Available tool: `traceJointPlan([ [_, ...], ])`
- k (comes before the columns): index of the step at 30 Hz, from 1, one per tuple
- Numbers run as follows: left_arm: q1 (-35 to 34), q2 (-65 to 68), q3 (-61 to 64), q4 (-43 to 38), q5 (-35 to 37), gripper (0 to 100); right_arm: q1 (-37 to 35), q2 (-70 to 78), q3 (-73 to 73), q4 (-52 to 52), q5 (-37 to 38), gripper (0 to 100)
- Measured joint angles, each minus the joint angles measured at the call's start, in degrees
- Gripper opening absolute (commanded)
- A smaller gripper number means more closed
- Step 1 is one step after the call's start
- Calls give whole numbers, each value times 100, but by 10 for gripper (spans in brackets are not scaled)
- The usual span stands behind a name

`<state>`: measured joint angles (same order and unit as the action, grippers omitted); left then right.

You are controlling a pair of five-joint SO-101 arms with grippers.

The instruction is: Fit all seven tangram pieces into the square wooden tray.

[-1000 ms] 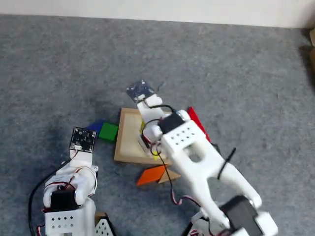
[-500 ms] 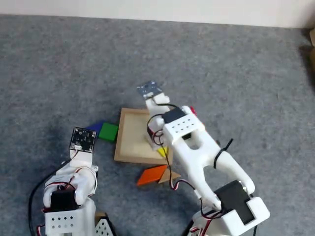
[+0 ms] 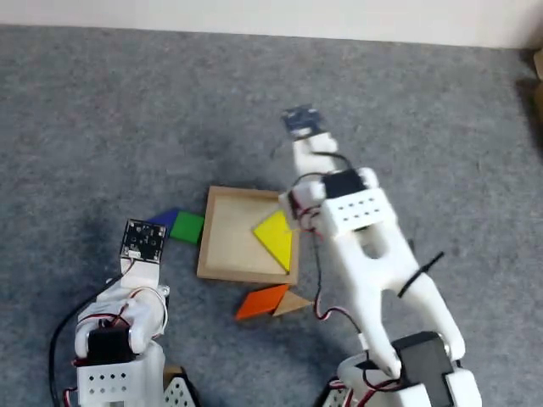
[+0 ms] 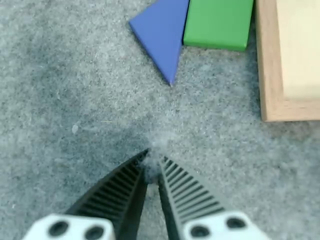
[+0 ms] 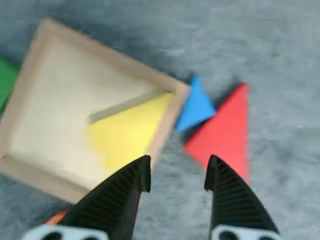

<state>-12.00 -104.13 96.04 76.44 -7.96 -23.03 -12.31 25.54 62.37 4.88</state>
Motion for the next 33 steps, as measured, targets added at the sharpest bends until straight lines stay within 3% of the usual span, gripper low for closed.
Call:
traceJointPlan([
  [6, 0, 0, 0, 0, 0, 7, 554, 62, 0, 9, 0, 351],
  [19, 0, 0, 0, 0, 0, 7, 668, 1837, -571, 18, 193, 349],
  [33, 0, 0, 0, 0, 0, 7, 352, 2347, -668, 88, 299, 349],
])
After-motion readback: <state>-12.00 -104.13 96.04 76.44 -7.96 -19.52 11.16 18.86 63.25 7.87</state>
